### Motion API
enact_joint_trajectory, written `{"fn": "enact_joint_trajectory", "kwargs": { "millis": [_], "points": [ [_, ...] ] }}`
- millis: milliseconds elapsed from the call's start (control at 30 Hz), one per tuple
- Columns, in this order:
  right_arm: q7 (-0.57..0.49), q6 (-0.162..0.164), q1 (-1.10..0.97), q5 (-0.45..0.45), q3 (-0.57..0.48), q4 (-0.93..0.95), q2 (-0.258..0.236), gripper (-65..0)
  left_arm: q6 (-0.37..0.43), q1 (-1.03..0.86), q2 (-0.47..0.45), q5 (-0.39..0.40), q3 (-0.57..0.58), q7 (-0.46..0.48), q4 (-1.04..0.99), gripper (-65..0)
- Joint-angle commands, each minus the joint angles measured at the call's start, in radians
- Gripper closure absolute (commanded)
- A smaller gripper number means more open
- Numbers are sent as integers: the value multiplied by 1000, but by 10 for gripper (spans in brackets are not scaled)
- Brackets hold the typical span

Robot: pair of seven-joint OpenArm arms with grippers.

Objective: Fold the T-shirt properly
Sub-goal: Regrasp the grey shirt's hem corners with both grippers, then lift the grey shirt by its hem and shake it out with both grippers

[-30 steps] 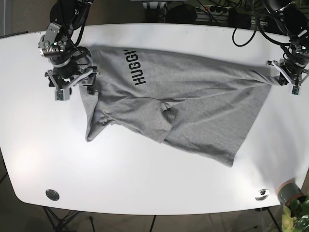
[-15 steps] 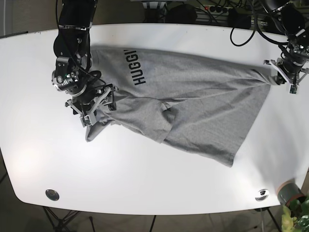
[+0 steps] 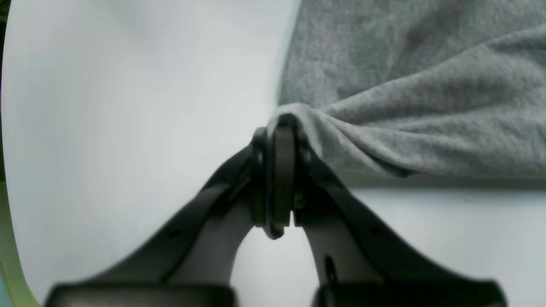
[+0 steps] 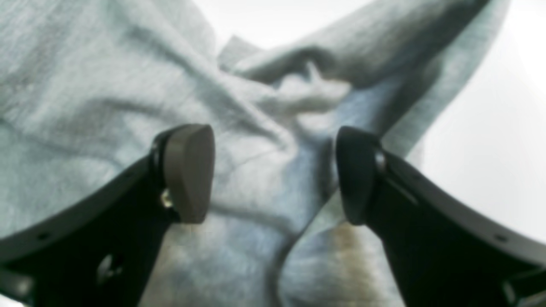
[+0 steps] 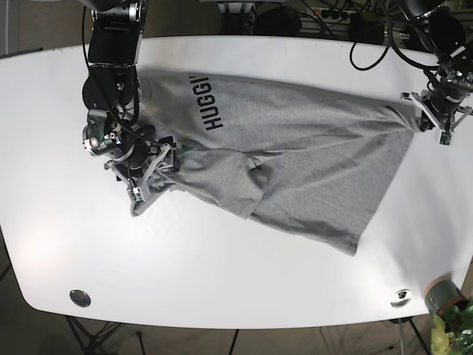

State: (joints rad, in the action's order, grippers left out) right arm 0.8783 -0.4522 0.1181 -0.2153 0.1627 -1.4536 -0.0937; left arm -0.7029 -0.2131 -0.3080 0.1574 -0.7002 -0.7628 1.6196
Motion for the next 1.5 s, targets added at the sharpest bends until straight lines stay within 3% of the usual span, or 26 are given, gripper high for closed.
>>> {"fn": "enact_joint_trajectory", "kwargs": {
  "millis": [0,467,567,667,800,867,1267,1367,1467],
  "points": [
    [-5,-4,2,-14,1,-46,19,-425,5,10,-21,9,-6,19,17,0],
    [-1,-4,-21,-14,1,-55,51,-409,5,40,-24,8,-3,19,14,0],
    [-1,-4,-33,-14,1,-55,53,-341,5,40,-26,8,-3,19,14,0],
    [-1,-4,-34,-14,1,-55,53,-222,5,45,-26,8,-3,19,14,0],
    [-1,-1,-39,-14,4,-72,53,-10,5,45,-27,8,-3,19,14,0],
    [-1,-1,-54,-14,7,-97,53,-36,5,45,-27,8,-3,19,14,0],
    [0,3,-191,-14,120,-453,61,-21,5,137,-21,8,-2,15,66,0],
    [0,3,-177,-5,140,-494,53,-21,5,206,-20,8,64,15,83,0],
    [0,3,-130,-5,137,-500,7,-21,5,268,-20,8,144,15,84,0]
  ]
}}
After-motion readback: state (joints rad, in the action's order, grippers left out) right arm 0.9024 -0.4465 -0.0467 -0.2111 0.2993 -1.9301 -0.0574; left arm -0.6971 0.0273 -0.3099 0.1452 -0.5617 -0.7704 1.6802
